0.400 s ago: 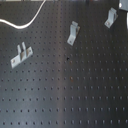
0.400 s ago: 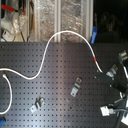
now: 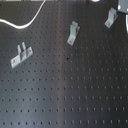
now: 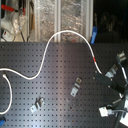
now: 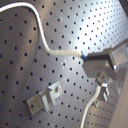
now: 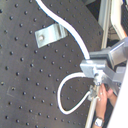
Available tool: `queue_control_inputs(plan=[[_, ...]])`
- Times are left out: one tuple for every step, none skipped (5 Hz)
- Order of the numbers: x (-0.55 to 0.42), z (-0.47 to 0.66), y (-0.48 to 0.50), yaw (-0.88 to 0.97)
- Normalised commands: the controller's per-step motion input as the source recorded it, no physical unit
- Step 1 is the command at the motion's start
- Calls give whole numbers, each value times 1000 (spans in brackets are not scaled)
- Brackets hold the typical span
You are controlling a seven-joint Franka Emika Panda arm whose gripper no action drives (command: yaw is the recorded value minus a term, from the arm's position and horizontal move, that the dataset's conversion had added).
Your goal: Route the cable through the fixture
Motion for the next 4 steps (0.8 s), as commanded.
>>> queue_control_inputs(plan=[[-70,266,-161,66],[-275,115,-201,640],[-262,44,-113,706],[-149,29,-63,843]])
